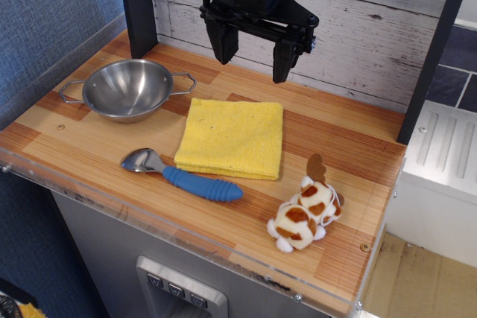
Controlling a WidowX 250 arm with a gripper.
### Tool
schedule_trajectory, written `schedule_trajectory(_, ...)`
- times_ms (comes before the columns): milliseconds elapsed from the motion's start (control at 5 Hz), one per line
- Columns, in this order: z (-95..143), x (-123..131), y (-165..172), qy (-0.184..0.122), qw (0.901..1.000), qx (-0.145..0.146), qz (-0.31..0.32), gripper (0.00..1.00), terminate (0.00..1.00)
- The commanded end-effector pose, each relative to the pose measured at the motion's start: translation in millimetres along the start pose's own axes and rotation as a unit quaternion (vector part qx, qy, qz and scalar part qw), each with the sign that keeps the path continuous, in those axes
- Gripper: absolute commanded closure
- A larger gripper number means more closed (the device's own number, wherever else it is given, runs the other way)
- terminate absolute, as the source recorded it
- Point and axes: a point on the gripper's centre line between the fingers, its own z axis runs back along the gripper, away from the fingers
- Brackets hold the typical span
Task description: Place the colander on top of the yellow towel
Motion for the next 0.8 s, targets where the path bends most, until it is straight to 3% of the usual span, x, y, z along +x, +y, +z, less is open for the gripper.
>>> schedule_trajectory(0, 0, 0, 0, 0.0, 1.0, 0.0, 0.0, 0.0, 0.0)
schedule_trajectory(400, -14, -19, 60, 0.034, 0.9961, 0.079, 0.022, 0.0, 0.0)
schedule_trajectory(600, -16, -27, 80, 0.035, 0.9898, 0.132, 0.04, 0.0, 0.0)
